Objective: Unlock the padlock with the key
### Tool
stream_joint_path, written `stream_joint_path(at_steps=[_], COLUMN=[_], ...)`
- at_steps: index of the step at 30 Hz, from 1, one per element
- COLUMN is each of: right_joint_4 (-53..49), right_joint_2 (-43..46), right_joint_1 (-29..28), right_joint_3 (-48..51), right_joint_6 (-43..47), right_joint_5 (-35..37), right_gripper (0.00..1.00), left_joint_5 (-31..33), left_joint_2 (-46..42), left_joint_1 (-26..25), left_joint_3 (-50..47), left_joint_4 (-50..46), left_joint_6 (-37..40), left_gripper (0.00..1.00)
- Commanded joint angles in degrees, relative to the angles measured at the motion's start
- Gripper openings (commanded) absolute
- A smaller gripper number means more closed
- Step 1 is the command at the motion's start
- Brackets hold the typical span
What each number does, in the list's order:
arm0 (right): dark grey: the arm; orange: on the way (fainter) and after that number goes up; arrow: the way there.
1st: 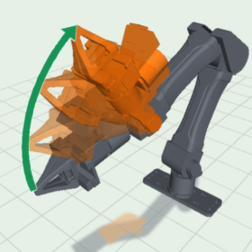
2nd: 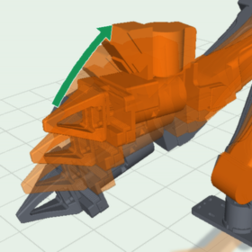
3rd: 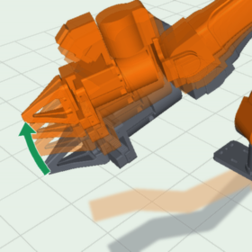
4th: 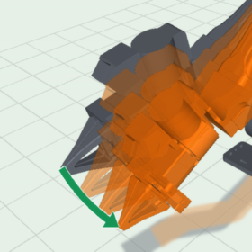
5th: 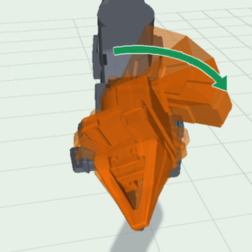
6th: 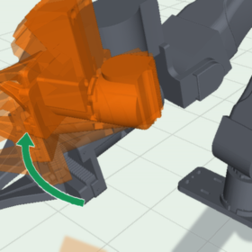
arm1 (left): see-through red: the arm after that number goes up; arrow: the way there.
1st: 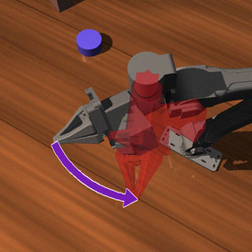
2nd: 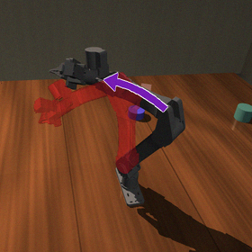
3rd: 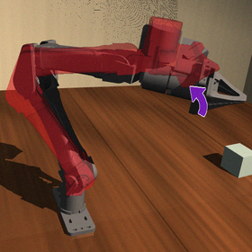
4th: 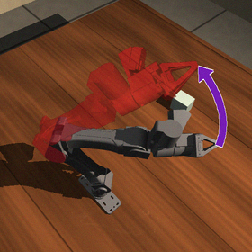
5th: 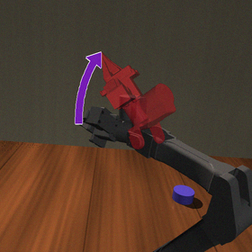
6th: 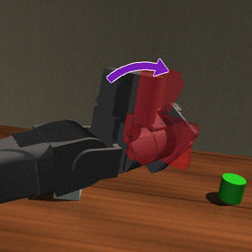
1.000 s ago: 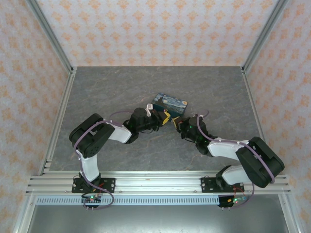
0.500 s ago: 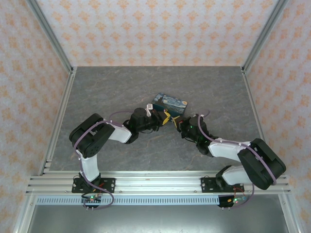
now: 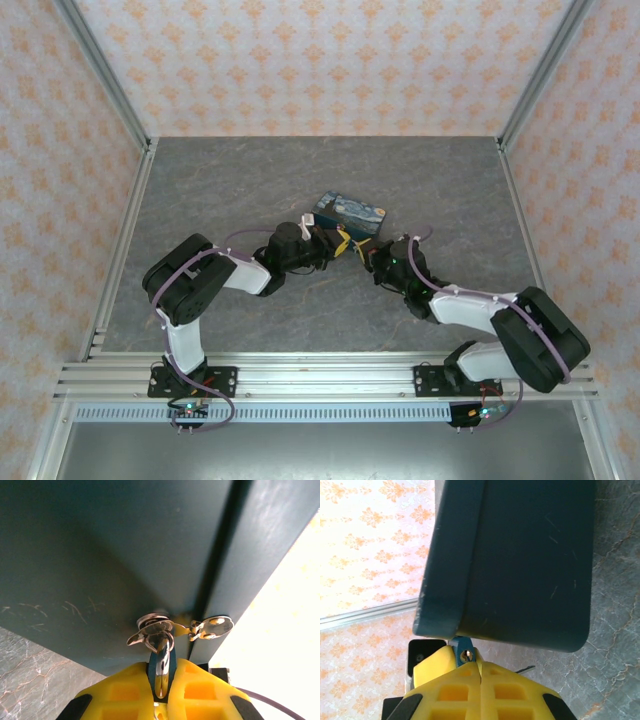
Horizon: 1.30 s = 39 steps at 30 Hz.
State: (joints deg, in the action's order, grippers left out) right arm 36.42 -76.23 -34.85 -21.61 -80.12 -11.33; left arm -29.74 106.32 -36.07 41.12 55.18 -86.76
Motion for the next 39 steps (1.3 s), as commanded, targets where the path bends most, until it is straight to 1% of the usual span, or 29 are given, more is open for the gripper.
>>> stream_joint_path(at_steps=[1, 39], right_joint_4=[1.08, 0.12], right_joint_2=[-1.02, -0.32], right_joint_1=[-0.31, -0.32], right_joint_3=[-1.23, -2.11], right_joint_6=[0.74, 1.32], right_joint_5=[0.83, 1.50], right_gripper=[0.00, 0.00], left_joint_5=[0.73, 0.29], left_joint_2=[-0.24, 0.82], left_joint_1=[-0.50, -0.78], left_joint_3=[-0.25, -0.36], left_joint_4=[4.32, 4.35], left_joint_6=[0.19, 0.45], left_gripper=[0.00, 0.00])
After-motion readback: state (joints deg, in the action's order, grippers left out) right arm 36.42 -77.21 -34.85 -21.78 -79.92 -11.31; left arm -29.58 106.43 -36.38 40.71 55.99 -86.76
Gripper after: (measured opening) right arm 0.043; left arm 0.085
